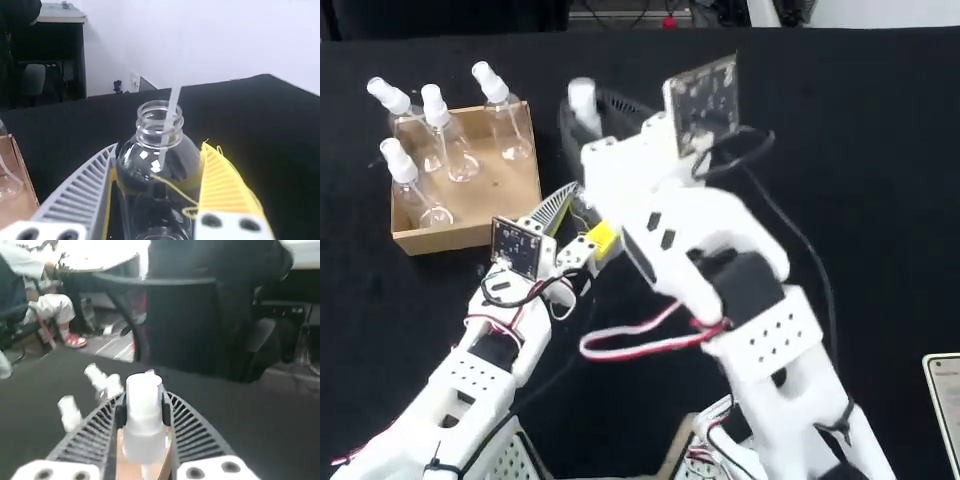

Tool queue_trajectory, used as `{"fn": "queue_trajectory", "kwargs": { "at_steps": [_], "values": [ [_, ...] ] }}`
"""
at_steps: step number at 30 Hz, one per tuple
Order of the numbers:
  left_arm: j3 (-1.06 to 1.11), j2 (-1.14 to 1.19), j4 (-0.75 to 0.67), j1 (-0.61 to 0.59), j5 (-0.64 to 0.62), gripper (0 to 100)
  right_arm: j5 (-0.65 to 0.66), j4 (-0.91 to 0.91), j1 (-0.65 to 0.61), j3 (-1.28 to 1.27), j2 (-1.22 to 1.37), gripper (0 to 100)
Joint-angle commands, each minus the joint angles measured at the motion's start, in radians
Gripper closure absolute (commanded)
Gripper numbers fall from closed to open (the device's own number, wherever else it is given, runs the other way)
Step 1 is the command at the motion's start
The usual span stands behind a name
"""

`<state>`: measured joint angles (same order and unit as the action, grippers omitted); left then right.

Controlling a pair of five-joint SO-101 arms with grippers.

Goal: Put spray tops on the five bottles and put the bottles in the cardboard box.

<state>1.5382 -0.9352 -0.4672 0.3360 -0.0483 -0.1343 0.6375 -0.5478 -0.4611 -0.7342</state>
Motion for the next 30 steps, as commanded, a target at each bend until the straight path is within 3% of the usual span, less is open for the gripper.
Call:
{"fn": "queue_trajectory", "kwargs": {
  "at_steps": [1, 7, 12, 30],
  "values": [
    [-0.008, -0.006, -0.021, -0.007, -0.008, 90, 0.014, -0.035, -0.031, -0.074, -0.081, 98.6],
    [-0.004, -0.006, -0.020, -0.007, -0.008, 90, 0.170, -0.199, -0.029, -0.262, -0.150, 98.6],
    [0.005, -0.008, -0.021, -0.007, -0.006, 90, 0.180, -0.275, -0.029, -0.364, -0.226, 98.6],
    [0.005, -0.008, -0.021, -0.007, -0.006, 89, 0.181, -0.282, 0.043, -0.512, -0.291, 98.4]
  ]
}}
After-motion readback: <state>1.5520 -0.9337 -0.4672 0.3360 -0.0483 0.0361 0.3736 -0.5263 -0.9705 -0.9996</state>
